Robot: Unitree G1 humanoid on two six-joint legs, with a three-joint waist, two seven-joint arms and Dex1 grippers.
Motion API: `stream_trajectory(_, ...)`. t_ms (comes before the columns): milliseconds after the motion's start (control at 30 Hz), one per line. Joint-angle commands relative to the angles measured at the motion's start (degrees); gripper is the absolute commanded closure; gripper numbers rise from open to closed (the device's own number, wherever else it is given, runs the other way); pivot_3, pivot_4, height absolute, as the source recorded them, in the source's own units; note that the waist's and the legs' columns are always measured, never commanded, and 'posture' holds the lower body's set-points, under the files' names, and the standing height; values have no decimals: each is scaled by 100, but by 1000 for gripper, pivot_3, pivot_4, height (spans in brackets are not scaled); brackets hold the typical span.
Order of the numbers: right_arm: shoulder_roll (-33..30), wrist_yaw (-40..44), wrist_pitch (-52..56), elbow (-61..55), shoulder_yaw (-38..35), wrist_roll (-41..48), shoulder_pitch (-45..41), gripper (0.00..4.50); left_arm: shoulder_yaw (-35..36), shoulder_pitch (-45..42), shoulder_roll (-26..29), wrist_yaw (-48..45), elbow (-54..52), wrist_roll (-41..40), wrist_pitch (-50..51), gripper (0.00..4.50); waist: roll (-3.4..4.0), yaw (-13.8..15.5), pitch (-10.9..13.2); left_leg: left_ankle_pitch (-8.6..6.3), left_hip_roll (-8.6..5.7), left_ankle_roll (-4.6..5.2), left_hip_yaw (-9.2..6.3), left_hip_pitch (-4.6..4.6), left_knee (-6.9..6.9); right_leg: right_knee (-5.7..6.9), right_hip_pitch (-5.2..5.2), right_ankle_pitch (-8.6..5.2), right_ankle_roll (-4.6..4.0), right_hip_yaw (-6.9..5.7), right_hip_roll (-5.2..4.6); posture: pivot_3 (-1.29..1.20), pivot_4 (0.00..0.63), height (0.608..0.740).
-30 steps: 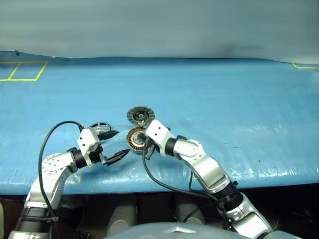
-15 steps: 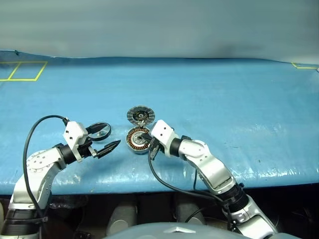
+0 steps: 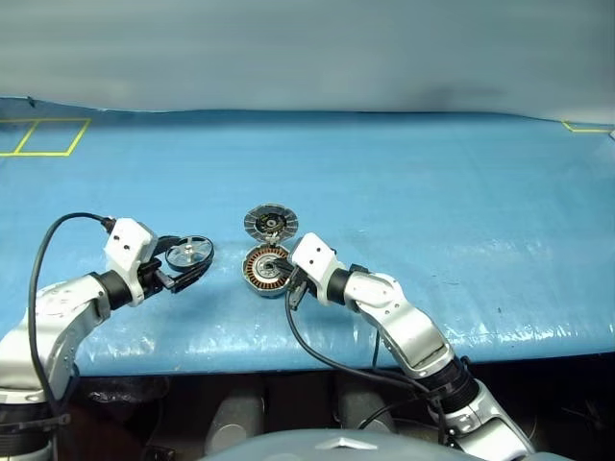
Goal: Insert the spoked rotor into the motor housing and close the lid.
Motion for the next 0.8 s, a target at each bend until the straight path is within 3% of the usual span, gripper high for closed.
stream_trajectory(33, 103, -34, -164, -76, 30, -23, -85, 4500, 263, -371, 282, 202, -292, -202, 802, 29, 0, 0, 0, 0, 0, 0, 0, 0, 0, 0, 1, 0, 0, 0, 1, 0, 150, 740)
stream_trajectory(167, 186, -65, -208, -40, 34, -30, -86, 4500, 156, -891, 660, 135, -77, -192, 1293, 29, -5, -3, 4, 1, 3, -3, -1, 1, 0, 1, 1, 2, 3, 0, 6, 0, 150, 740)
stream_trajectory(267, 218, -61, -218, -29, 35, -8, -54, 4500, 95, -1324, 618, 347, 209, -90, 1448, 29, -5, -1, 4, 2, 3, -6, -1, 1, -2, -1, 0, 4, 6, 0, 6, 0, 150, 740)
stream_trajectory(467, 230, -38, -244, 39, 74, -36, -99, 4500, -776, -1748, 1186, -48, 503, 268, 1676, 29, -9, -42, 7, 2, 3, -13, 1, 0, -10, -1, -5, 5, 9, 4, 7, 0, 150, 740)
stream_trajectory(667, 241, -77, -269, 78, 103, -76, -75, 4500, -1266, -2045, 1242, -297, 815, 487, 1625, 29, -13, -69, 11, 2, 4, -14, 2, 0, -10, 0, -7, 5, 9, 4, 8, 0, 150, 740)
stream_trajectory(800, 235, -94, -256, 70, 88, -78, -43, 4500, -1454, -2201, 1199, -399, 955, 622, 1566, 962, -17, -77, 13, 2, 5, -14, 1, -1, -10, 0, -8, 5, 9, 4, 9, 0, 150, 740)
